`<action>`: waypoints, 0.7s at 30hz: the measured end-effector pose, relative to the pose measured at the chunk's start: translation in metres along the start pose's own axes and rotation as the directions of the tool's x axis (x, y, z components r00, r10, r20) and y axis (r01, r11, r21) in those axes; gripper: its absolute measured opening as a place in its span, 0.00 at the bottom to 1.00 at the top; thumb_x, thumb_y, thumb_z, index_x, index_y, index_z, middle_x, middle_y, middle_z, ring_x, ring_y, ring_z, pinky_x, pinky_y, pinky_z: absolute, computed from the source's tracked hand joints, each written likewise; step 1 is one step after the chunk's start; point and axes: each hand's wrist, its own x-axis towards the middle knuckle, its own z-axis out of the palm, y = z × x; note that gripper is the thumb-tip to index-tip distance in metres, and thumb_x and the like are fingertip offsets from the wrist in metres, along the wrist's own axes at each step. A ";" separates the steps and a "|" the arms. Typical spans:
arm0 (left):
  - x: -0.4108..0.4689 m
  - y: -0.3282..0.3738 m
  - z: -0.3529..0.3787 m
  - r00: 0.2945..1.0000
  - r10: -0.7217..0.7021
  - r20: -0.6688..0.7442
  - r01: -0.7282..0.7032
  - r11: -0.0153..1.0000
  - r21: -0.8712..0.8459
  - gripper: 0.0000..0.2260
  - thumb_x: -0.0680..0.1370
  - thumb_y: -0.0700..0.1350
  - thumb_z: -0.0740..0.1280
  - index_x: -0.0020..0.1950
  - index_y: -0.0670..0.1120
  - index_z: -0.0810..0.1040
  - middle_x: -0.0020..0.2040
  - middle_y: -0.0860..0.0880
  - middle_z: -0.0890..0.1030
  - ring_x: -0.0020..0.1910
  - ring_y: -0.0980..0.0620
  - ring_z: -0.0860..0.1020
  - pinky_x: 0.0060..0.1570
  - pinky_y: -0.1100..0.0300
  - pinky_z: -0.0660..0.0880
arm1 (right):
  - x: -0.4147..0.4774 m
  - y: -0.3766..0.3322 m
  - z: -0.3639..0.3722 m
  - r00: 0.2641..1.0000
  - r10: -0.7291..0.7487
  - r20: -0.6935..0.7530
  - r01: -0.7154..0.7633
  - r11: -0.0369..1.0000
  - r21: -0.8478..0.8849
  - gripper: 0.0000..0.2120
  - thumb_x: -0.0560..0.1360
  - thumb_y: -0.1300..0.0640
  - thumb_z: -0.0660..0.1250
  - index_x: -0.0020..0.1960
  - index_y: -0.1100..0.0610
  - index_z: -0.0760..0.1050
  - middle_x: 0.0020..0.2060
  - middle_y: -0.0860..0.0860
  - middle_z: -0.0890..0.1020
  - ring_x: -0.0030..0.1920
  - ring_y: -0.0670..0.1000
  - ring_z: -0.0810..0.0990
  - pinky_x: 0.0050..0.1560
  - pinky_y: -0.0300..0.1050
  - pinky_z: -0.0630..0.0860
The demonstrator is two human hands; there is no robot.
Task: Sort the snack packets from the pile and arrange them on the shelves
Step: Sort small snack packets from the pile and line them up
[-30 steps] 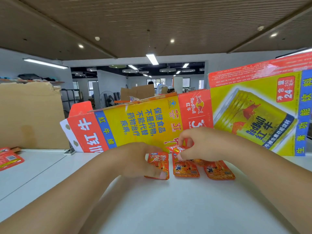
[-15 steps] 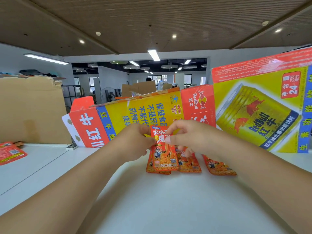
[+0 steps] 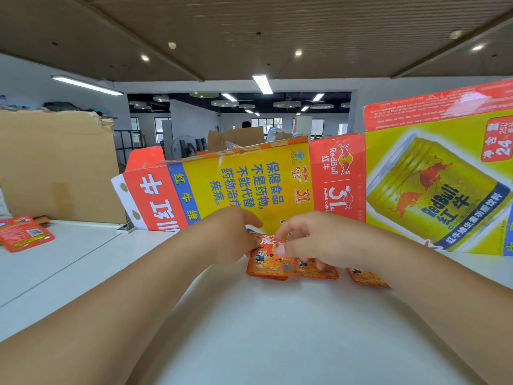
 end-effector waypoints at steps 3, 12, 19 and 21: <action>0.001 -0.003 0.001 0.999 0.040 0.033 -0.043 0.994 0.102 0.15 0.82 0.49 0.66 0.68 0.57 0.78 0.57 0.52 0.81 0.41 0.55 0.75 0.36 0.63 0.70 | 0.000 0.001 0.002 1.000 -0.003 0.021 0.004 0.999 -0.042 0.14 0.75 0.42 0.71 0.59 0.44 0.79 0.43 0.45 0.81 0.27 0.38 0.76 0.31 0.37 0.73; -0.002 -0.002 0.006 0.996 0.030 0.089 -0.047 0.979 0.196 0.16 0.81 0.51 0.66 0.69 0.61 0.77 0.65 0.54 0.79 0.52 0.54 0.74 0.49 0.61 0.69 | 0.006 0.009 0.003 1.000 -0.002 0.024 0.006 0.986 -0.169 0.13 0.76 0.41 0.70 0.57 0.44 0.80 0.48 0.42 0.82 0.34 0.35 0.76 0.35 0.34 0.67; -0.006 -0.001 0.004 0.995 0.024 0.095 -0.043 0.977 0.209 0.18 0.82 0.52 0.66 0.72 0.61 0.75 0.69 0.53 0.76 0.64 0.51 0.76 0.52 0.61 0.69 | 0.007 0.013 0.002 0.999 -0.009 0.044 0.017 0.984 -0.177 0.11 0.76 0.41 0.70 0.56 0.43 0.81 0.48 0.41 0.83 0.36 0.38 0.76 0.36 0.37 0.68; -0.005 -0.001 0.005 0.995 0.022 0.095 -0.041 0.977 0.207 0.18 0.82 0.52 0.65 0.72 0.60 0.74 0.69 0.53 0.77 0.64 0.50 0.76 0.53 0.61 0.70 | 0.007 0.013 0.002 0.999 -0.016 0.046 0.024 0.985 -0.171 0.11 0.76 0.41 0.70 0.57 0.43 0.81 0.49 0.41 0.83 0.40 0.39 0.78 0.38 0.38 0.70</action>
